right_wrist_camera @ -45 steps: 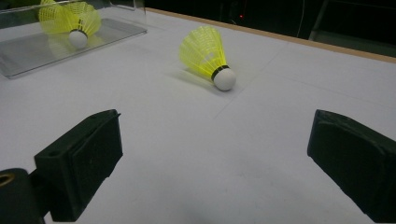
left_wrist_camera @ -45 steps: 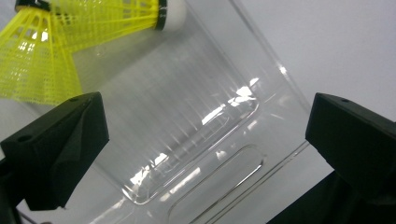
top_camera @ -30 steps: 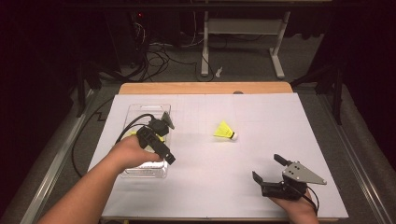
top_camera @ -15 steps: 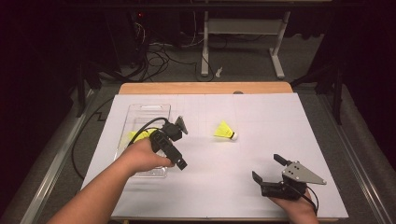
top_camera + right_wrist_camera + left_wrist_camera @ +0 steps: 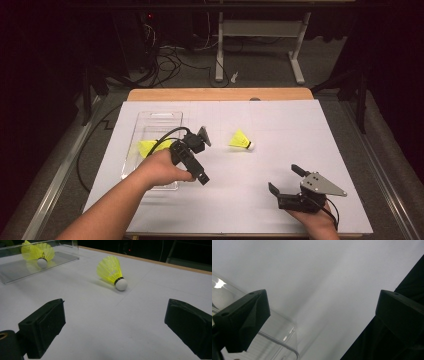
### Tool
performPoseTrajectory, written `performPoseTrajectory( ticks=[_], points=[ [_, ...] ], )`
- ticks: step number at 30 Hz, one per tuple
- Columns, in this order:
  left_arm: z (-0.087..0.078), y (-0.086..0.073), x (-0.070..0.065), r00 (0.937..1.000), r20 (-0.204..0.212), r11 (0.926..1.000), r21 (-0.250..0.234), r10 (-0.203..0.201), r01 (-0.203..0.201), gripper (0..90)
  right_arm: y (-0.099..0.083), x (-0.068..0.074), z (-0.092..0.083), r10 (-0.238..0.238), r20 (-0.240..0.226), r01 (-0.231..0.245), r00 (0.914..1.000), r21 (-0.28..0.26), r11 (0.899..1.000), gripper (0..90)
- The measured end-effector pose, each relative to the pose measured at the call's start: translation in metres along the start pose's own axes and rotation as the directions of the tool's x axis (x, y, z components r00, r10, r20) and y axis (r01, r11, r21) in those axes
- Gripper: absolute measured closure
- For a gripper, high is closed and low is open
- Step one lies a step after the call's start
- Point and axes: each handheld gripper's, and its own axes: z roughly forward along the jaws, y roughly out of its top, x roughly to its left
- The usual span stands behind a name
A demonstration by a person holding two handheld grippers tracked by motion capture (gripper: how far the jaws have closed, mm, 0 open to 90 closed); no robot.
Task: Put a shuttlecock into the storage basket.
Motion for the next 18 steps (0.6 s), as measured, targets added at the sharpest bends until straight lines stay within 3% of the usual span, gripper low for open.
performPoseTrajectory(
  ticks=[8, 10, 18],
  points=[
    [0.005, 0.000, -0.008, 0.9995, 0.001, 0.9994, 0.006, 0.033, -0.033, 0.8, 0.003, -0.002, 0.004, 0.033, 0.023, -0.033, 0.9992, -0.001, 0.999, 3.2],
    [0.006, 0.000, -0.009, 0.9987, -0.003, 0.9985, 0.021, 0.051, -0.051, 0.8, 0.007, -0.001, 0.007, 0.021, 0.029, -0.022, 0.9993, 0.010, 1.000, 3.3],
    [0.006, -0.001, -0.006, 0.9989, 0.021, 0.9991, 0.003, 0.043, -0.043, 0.8, 0.024, 0.006, 0.018, 0.005, 0.023, -0.005, 0.9997, 0.031, 1.000, 3.3]
  ],
)
